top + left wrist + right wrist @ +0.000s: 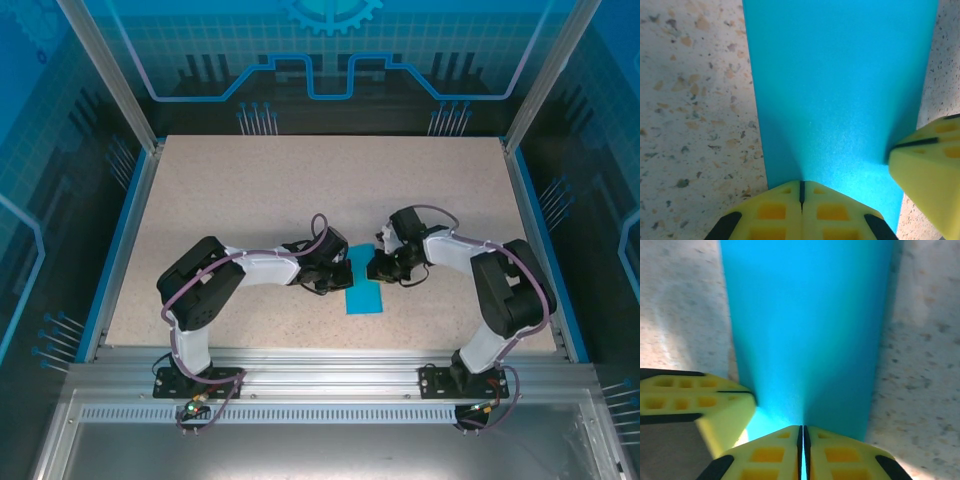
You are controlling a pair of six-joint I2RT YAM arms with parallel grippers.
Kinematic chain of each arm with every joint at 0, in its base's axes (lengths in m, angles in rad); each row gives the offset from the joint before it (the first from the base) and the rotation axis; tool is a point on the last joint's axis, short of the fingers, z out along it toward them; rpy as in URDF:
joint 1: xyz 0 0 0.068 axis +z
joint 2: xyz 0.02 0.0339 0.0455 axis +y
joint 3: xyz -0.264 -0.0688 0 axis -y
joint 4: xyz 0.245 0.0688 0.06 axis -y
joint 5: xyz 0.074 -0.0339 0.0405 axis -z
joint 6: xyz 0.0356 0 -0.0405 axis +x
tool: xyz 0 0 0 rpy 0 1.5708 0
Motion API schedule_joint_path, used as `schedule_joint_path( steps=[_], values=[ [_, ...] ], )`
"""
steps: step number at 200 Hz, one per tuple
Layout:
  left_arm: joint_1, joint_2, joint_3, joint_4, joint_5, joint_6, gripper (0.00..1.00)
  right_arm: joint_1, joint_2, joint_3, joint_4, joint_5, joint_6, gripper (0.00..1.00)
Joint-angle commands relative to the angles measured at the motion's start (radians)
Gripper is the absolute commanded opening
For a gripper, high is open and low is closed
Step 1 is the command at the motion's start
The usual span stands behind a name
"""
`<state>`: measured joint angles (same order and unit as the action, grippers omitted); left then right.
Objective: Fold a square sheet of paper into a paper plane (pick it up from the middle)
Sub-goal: Fold the square sheet of paper in half at the center of the table.
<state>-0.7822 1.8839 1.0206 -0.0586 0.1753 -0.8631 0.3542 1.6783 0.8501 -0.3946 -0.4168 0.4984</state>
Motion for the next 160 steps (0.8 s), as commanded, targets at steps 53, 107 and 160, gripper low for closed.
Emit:
schedule_joint_path(
  steps=[53,107,160],
  values=[
    [-0.023,0.041,0.01,-0.092,-0.017,0.013,0.0,-0.057,0.111,-0.072,0.058,-0.021,-0.032,0.15],
    [-0.026,0.043,0.014,-0.1,-0.02,0.015,0.0,-0.057,-0.047,-0.047,-0.032,-0.029,-0.047,0.16],
    [-0.027,0.046,0.022,-0.103,-0.014,0.021,0.0,-0.038,-0.122,-0.13,0.02,-0.144,-0.006,0.17]
  ],
)
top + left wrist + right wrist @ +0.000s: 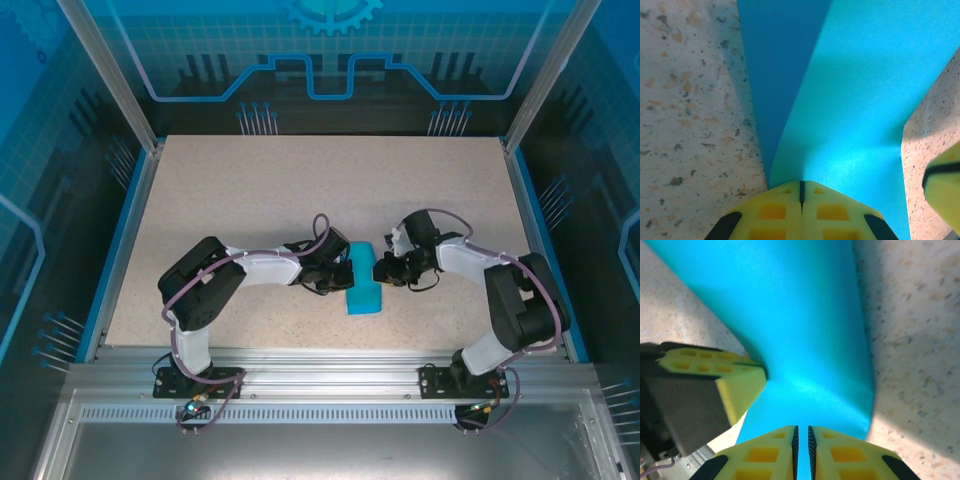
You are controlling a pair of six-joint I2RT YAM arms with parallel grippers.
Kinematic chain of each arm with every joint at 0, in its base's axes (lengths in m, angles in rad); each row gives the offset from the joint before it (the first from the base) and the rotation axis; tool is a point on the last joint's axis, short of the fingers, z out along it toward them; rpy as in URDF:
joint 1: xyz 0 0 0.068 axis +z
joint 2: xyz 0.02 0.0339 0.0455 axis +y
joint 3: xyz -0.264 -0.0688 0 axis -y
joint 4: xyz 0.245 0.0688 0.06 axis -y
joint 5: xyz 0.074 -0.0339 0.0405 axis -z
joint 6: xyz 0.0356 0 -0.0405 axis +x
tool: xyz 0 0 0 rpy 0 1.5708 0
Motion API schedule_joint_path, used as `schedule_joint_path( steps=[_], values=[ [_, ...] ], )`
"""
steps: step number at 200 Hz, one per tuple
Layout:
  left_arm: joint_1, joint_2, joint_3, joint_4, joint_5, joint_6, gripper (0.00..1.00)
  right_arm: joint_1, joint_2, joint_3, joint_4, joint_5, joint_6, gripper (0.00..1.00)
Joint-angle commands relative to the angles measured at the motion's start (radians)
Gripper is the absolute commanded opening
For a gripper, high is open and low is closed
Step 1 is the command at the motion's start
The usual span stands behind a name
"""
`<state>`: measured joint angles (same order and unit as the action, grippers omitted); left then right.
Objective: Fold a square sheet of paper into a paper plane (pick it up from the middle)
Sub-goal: Fold the square sheet of paper in half at the center of the table.
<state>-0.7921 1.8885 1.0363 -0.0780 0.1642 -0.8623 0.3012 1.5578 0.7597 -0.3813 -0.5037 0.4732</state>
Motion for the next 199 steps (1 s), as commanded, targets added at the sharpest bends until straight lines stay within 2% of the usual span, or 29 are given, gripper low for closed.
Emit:
schedule_joint_path(
  steps=[1,67,145,172,199],
  values=[
    [-0.017,0.041,0.007,-0.083,-0.002,0.02,0.0,0.015,-0.001,-0.042,0.008,-0.056,0.02,0.17],
    [-0.021,0.037,0.01,-0.091,-0.005,0.023,0.0,0.019,0.146,-0.07,0.015,0.061,0.079,0.15],
    [-0.022,0.031,0.017,-0.112,-0.005,0.033,0.0,0.034,-0.088,-0.158,0.034,-0.005,0.112,0.17],
    [-0.024,0.024,0.017,-0.118,-0.009,0.037,0.0,0.057,-0.076,-0.181,0.063,-0.025,0.124,0.18],
    [-0.024,0.026,0.019,-0.118,-0.006,0.039,0.0,0.058,-0.018,-0.185,0.015,0.075,0.14,0.18]
  ],
)
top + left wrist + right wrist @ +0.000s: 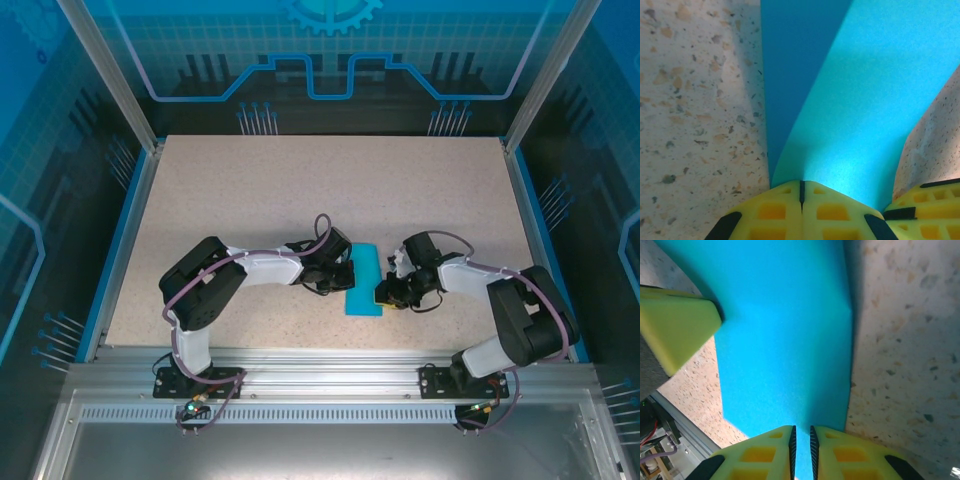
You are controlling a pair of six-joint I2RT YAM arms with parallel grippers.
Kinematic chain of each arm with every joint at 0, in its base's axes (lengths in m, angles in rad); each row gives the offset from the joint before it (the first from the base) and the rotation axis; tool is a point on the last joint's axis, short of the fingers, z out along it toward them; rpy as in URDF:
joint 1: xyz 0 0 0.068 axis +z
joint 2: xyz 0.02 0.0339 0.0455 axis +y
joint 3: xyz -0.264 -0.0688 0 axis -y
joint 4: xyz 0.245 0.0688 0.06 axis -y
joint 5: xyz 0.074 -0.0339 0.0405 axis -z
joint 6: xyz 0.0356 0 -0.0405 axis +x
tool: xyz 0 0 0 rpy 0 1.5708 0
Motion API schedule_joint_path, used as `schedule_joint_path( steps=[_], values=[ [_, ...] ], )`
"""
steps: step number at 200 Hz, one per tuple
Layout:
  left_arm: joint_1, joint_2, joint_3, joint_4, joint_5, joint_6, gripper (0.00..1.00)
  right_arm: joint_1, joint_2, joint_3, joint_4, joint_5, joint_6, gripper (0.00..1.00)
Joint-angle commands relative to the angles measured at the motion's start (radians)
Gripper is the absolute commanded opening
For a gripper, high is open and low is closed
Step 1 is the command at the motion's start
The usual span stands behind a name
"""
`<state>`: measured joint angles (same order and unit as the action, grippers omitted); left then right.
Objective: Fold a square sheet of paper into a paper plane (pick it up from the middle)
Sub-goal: Fold the square sheet of paper in half at the center of the table.
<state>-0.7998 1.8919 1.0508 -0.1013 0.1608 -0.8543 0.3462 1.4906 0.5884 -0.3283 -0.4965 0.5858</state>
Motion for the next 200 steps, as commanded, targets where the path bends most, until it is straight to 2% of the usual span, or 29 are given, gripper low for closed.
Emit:
schedule_joint_path(
  steps=[1,20,90,112,161,200],
  values=[
    [-0.016,0.022,0.005,-0.095,-0.003,0.032,0.0,0.013,0.05,-0.013,-0.041,0.073,0.029,0.18],
    [-0.016,0.024,0.004,-0.097,-0.003,0.034,0.0,0.013,0.061,-0.018,-0.052,0.115,0.035,0.18],
    [-0.016,0.024,0.006,-0.095,0.002,0.035,0.0,0.034,-0.142,-0.04,-0.069,-0.008,0.009,0.19],
    [-0.017,0.024,0.008,-0.095,0.003,0.035,0.0,0.054,-0.128,-0.059,-0.049,-0.015,0.015,0.2],
    [-0.018,0.021,0.006,-0.094,0.003,0.034,0.0,0.059,-0.008,-0.08,-0.046,0.091,0.045,0.18],
    [-0.018,0.017,0.006,-0.099,0.002,0.038,0.0,0.062,-0.094,-0.066,-0.077,0.073,0.037,0.19]
  ],
)
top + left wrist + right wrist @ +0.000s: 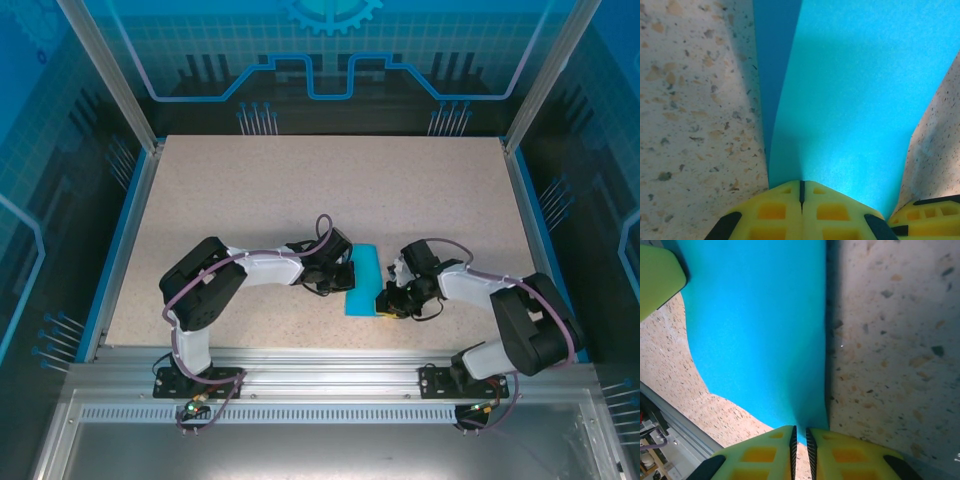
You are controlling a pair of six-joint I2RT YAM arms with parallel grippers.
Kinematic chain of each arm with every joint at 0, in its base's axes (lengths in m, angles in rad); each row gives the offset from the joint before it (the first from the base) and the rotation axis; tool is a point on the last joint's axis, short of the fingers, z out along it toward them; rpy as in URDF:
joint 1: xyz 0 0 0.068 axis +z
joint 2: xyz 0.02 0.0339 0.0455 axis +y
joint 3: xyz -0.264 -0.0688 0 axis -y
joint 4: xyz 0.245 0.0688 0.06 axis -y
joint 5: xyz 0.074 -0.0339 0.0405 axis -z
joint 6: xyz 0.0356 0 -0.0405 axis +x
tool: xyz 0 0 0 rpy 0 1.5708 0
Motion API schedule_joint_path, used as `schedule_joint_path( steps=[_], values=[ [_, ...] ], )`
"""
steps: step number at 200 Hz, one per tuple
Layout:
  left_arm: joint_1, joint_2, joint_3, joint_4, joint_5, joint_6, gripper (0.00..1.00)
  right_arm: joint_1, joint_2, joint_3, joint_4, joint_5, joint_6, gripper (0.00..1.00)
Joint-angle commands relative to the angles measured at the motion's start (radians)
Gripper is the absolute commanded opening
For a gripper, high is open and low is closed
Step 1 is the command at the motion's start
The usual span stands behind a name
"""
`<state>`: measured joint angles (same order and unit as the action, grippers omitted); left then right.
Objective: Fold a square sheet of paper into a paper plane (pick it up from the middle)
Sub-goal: Fold the square sheet of paper in half at the center of the table.
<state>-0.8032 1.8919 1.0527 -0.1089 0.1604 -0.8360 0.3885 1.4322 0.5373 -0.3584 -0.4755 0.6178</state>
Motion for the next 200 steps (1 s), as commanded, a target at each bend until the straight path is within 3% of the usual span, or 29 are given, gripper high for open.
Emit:
schedule_joint_path(
  steps=[1,34,98,125,155,200],
  values=[
    [-0.014,0.017,0.004,-0.091,0.002,0.02,0.0,0.02,-0.038,-0.015,-0.048,0.052,0.005,0.19],
    [-0.016,0.01,0.002,-0.094,0.001,0.02,0.0,0.019,-0.099,0.005,-0.053,0.026,-0.001,0.2],
    [-0.017,0.015,0.01,-0.093,0.004,0.023,0.0,0.015,0.013,-0.023,-0.042,0.068,-0.006,0.2],
    [-0.019,0.013,0.011,-0.099,0.004,0.028,0.0,0.003,-0.038,0.038,-0.086,0.089,-0.019,0.19],
    [-0.019,0.015,0.007,-0.097,0.004,0.028,0.0,-0.057,-0.082,0.129,-0.052,0.029,-0.039,0.19],
    [-0.019,0.022,0.013,-0.096,0.005,0.028,0.0,-0.109,0.033,0.206,0.01,-0.065,-0.075,0.18]
  ],
)
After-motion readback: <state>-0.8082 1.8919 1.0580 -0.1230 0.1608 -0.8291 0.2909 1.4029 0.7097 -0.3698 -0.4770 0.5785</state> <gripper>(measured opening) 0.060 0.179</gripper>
